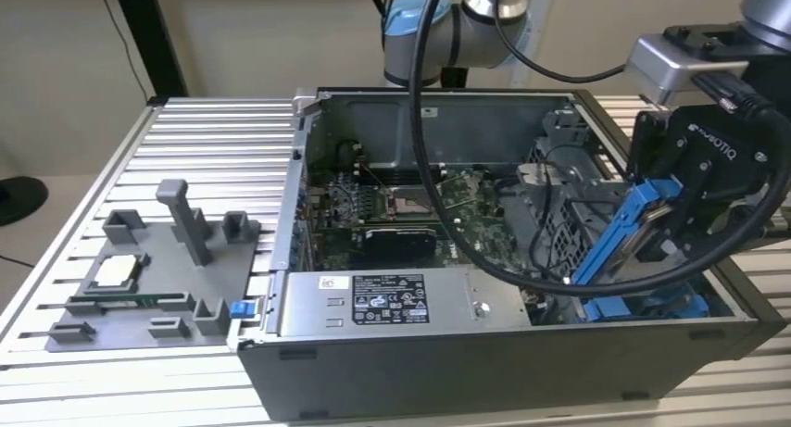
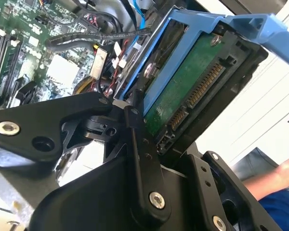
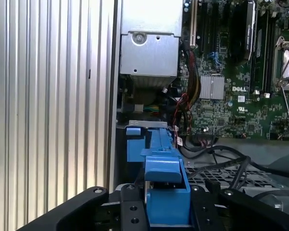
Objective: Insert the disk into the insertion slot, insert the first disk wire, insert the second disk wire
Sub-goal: 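Insert the disk into the insertion slot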
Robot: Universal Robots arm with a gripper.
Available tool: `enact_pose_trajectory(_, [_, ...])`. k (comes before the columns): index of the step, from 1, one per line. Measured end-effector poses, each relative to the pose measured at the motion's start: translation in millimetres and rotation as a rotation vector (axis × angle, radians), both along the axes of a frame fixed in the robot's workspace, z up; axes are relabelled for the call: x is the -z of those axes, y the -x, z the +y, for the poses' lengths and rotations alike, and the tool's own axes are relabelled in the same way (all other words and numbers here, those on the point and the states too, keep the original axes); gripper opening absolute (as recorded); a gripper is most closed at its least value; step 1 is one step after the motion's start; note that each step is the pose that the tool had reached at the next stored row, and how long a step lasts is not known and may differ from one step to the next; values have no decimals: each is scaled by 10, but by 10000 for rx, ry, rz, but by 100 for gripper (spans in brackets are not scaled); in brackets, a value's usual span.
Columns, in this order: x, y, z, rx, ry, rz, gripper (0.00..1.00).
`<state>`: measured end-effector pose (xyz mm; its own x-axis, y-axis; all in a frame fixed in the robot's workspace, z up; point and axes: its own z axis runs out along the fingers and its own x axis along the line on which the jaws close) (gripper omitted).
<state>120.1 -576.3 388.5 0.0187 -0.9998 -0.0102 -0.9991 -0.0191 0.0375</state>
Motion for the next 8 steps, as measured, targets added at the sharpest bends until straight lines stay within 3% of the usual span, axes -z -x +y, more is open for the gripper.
enact_pose_trajectory(8, [135,-7,0,-13,0,0,0])
